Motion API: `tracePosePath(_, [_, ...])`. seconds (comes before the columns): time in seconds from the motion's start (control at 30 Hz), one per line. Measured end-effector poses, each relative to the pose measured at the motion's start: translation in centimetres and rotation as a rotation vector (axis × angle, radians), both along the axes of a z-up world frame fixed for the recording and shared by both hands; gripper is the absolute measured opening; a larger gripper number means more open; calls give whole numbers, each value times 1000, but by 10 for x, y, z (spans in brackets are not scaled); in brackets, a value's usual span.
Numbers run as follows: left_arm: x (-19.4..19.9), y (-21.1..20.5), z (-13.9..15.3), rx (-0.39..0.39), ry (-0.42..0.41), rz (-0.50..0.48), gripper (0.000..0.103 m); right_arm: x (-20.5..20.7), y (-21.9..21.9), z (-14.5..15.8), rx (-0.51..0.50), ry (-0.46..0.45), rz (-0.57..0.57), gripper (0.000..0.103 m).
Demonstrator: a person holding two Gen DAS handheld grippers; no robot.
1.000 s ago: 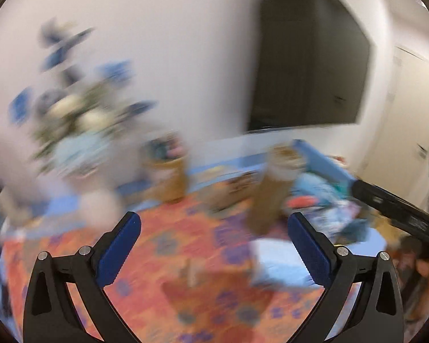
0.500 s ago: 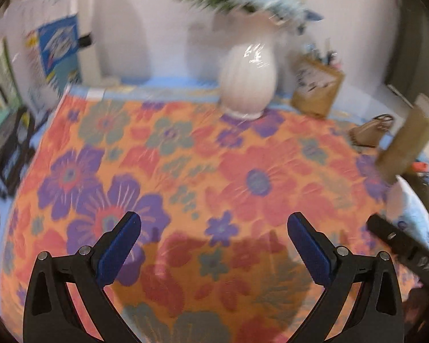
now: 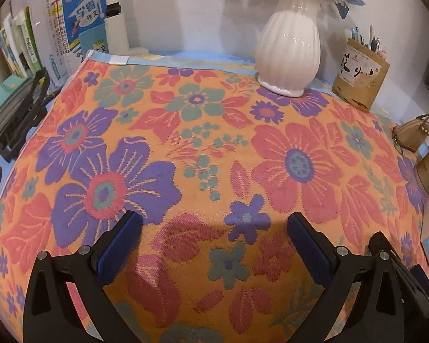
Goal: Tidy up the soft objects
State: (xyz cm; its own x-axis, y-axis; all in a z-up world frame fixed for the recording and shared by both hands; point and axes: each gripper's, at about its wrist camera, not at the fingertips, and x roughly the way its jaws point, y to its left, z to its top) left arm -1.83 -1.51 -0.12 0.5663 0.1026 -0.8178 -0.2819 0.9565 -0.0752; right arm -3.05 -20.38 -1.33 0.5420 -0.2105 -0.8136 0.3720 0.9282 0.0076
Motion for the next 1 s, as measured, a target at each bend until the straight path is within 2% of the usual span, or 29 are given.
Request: tracePosePath(1.0, [1,0,0,-1,0,-1,102,1,3,2,-1,-2,-2,103])
